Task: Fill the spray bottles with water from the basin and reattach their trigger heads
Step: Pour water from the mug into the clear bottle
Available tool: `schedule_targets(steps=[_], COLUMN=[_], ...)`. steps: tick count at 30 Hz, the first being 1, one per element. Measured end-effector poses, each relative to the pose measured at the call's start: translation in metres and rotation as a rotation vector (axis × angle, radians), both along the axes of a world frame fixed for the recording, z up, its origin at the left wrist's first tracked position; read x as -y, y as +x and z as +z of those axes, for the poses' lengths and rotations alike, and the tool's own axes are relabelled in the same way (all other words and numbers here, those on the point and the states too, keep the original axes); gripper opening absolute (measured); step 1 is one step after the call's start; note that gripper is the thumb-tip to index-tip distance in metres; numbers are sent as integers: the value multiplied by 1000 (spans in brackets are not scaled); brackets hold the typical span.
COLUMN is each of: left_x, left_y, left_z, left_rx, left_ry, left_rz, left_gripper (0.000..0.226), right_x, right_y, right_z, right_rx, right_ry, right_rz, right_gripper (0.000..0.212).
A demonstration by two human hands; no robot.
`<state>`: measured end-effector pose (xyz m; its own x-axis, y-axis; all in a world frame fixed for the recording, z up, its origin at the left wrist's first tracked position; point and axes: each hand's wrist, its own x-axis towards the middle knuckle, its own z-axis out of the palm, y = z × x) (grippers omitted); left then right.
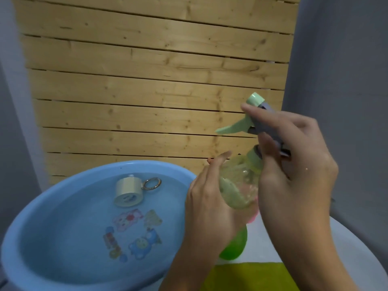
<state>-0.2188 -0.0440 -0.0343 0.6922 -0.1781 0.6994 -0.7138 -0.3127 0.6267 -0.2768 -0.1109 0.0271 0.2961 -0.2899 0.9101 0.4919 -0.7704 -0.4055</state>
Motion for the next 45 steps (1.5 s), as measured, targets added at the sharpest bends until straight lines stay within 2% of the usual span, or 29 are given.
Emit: schedule_targets(steps=[3,6,8,9,11,12,14,17,21,23,25,26,27,30,31,34,36,41,45], left_x=[-18,-42,-59,-65,-76,-80,-85,-89,-96,-100,-103,-104,-104,-103,-103,-101,-100,-98,-96], left_y=[17,30,38,42,49,53,57,59,60,60,59,58,58,57,56,56,56,54,52], left_z=[-1,5,6,5,1,-1,-5,-12,-13,-13,-14,-14,-14,-13,-12,-13,-15,-17,-15], left_rx=[204,305,362,381,412,420,412,397,407,386,344,330,322,337,348,378,393,403,416], left_ry=[41,167,269,336,462,508,564,622,613,612,615,613,612,617,622,646,663,669,659], left_rz=[196,322,417,458,515,526,532,537,589,614,613,604,599,619,624,628,626,610,609], left_gripper=[67,65,66,70,76,77,75,73,73,76,80,83,84,82,81,76,73,69,71], right_x=[-3,-2,3,7,16,20,26,26,28,34,37,37,36,35,37,39,41,47,44], right_y=[-2,3,11,16,23,26,32,36,42,44,43,41,40,36,35,37,41,39,34], right_z=[0,-3,-11,-16,-26,-31,-41,-52,-60,-62,-62,-62,-63,-58,-58,-60,-63,-60,-57], right_rx=[-48,-110,-180,-215,-323,-378,-443,-478,-566,-589,-602,-636,-669,-628,-613,-642,-668,-645,-655], right_ry=[111,174,214,170,62,70,188,402,597,699,606,515,438,282,264,295,336,-74,-105], right_rz=[105,184,218,175,13,-3,187,570,759,905,963,925,852,666,668,716,677,231,190], right_gripper=[64,89,96,90,66,56,39,33,21,35,63,71,68,25,25,78,94,58,48])
